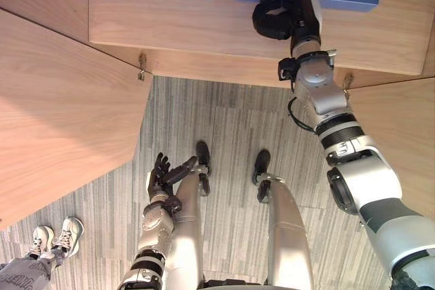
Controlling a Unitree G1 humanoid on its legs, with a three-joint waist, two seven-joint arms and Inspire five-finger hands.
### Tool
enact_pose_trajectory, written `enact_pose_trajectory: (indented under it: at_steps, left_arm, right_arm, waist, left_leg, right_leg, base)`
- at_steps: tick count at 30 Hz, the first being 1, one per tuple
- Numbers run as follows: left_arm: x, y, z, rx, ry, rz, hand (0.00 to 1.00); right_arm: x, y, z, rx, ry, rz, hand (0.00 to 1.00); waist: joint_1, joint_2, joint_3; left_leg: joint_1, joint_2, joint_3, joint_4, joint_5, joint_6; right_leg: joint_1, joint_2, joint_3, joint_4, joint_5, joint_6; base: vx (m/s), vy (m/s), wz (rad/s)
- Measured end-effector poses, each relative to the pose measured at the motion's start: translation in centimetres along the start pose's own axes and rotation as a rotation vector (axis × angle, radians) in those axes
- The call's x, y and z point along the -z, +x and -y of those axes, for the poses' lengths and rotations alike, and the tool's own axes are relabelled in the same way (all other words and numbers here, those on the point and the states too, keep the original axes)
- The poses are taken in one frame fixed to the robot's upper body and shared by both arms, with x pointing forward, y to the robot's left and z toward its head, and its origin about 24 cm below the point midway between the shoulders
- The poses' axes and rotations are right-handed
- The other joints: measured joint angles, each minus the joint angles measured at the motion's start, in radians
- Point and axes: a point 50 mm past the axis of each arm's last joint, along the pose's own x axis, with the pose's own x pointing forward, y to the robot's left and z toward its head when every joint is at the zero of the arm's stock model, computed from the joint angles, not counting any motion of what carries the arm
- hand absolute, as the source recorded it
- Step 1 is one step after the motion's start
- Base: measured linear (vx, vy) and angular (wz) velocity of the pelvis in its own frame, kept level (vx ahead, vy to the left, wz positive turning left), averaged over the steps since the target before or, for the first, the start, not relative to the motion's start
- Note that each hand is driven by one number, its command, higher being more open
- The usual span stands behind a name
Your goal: Walk over to the cabinet, pick up the folder, carry it to the office cabinet, place the folder inside the office cabinet, then close the office cabinet door
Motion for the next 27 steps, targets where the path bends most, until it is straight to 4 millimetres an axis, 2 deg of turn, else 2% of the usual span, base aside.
enact_pose_trajectory:
  at_steps: [2,5,8,9,10,12,13,14,16,20,21,22,27]
  left_arm:
    - [-0.1,0.0,0.1,0.003,-0.002,0.005,1.0]
    - [0.1,-0.1,0.0,-0.001,0.002,-0.011,1.0]
    - [1.2,-0.7,-0.7,-0.015,0.008,-0.05,1.0]
    - [1.9,-1.2,-0.9,-0.015,0.012,-0.071,1.0]
    - [2.2,-1.4,-1.0,-0.013,0.017,-0.081,1.0]
    - [3.5,-2.3,-2.2,-0.023,0.055,-0.13,1.0]
    - [3.8,-2.6,-2.5,-0.029,0.069,-0.146,1.0]
    - [4.8,-3.1,-3.5,-0.039,0.107,-0.198,1.0]
    - [5.5,-3.5,-4.4,-0.049,0.139,-0.237,1.0]
    - [7.5,-5.4,-6.9,-0.096,0.199,-0.346,1.0]
    - [8.2,-6.3,-7.7,-0.114,0.208,-0.385,1.0]
    - [8.8,-7.1,-8.5,-0.131,0.22,-0.416,1.0]
    - [9.6,-8.3,-9.9,-0.166,0.253,-0.469,1.0]
  right_arm:
    - [0.0,-0.6,0.7,0.025,0.032,0.03,0.0]
    - [-0.7,-3.5,2.0,0.072,0.116,0.17,0.0]
    - [1.4,-7.0,2.2,0.062,0.147,0.193,0.0]
    - [2.7,-8.9,1.9,0.043,0.164,0.181,0.0]
    - [3.4,-9.9,1.7,0.031,0.175,0.174,0.0]
    - [6.6,-13.7,0.2,-0.045,0.199,0.085,0.0]
    - [7.6,-14.7,-0.2,-0.07,0.196,0.045,0.0]
    - [10.5,-17.4,-0.7,-0.127,0.155,-0.076,0.0]
    - [12.5,-19.5,-0.8,-0.167,0.109,-0.163,0.0]
    - [16.7,-24.5,-1.0,-0.221,0.036,-0.377,0.0]
    - [18.1,-26.3,-1.2,-0.239,0.01,-0.454,1.0]
    - [19.2,-28.1,-1.4,-0.251,-0.009,-0.528,1.0]
    - [22.9,-33.1,-1.4,-0.209,-0.017,-0.785,1.0]
  waist:
    - [0.0,0.001,0.0]
    - [-0.004,0.001,0.0]
    - [-0.015,0.001,0.0]
    - [-0.02,0.0,-0.001]
    - [-0.021,0.0,-0.001]
    - [-0.036,-0.003,-0.006]
    - [-0.04,-0.003,-0.013]
    - [-0.043,-0.003,-0.033]
    - [-0.043,-0.005,-0.039]
    - [-0.054,-0.019,-0.103]
    - [-0.06,-0.025,-0.141]
    - [-0.064,-0.033,-0.177]
    - [-0.075,-0.043,-0.257]
  left_leg:
    - [0.001,0.001,0.001,0.005,0.0,0.001]
    - [0.032,0.001,0.004,0.004,0.001,0.002]
    - [0.138,-0.004,0.009,-0.039,0.001,0.002]
    - [0.193,-0.006,0.015,-0.065,-0.001,-0.001]
    - [0.219,-0.008,0.018,-0.078,-0.003,-0.006]
    - [0.319,-0.015,0.029,-0.14,0.0,-0.023]
    - [0.341,-0.017,0.031,-0.157,0.004,-0.026]
    - [0.403,-0.019,0.035,-0.217,0.022,-0.029]
    - [0.463,-0.019,0.04,-0.271,0.04,-0.027]
    - [0.591,-0.027,0.066,-0.372,0.058,-0.029]
    - [0.638,-0.033,0.077,-0.412,0.061,-0.032]
    - [0.688,-0.037,0.095,-0.456,0.068,-0.035]
    - [0.833,-0.051,0.148,-0.58,0.091,-0.039]
  right_leg:
    - [0.001,0.0,0.0,0.005,0.0,0.0]
    - [0.027,0.0,0.005,0.003,0.0,0.0]
    - [0.131,0.0,0.004,-0.036,-0.001,0.0]
    - [0.181,0.0,0.005,-0.058,-0.002,0.0]
    - [0.205,0.001,0.006,-0.07,-0.003,0.0]
    - [0.293,0.004,0.009,-0.121,-0.001,0.002]
    - [0.312,0.005,0.01,-0.135,0.0,0.003]
    - [0.372,0.017,0.009,-0.197,0.017,0.005]
    - [0.433,0.027,0.009,-0.26,0.037,0.006]
    - [0.553,0.039,0.023,-0.367,0.065,0.019]
    - [0.594,0.04,0.029,-0.404,0.072,0.025]
    - [0.634,0.044,0.042,-0.443,0.083,0.03]
    - [0.744,0.052,0.077,-0.543,0.123,0.04]
  base:
    - [0.0,0.0,0.0]
    - [0.03,-0.019,-0.01]
    - [0.07,-0.024,0.01]
    - [0.03,-0.019,-0.02]
    - [0.04,-0.026,-0.03]
    - [0.05,-0.037,-0.04]
    - [0.11,-0.059,-0.08]
    - [0.15,-0.06,-0.08]
    - [0.16,-0.051,-0.1]
    - [0.2,-0.001,-0.14]
    - [0.23,0.036,-0.25]
    - [0.18,0.032,-0.27]
    - [0.1,0.037,-0.28]
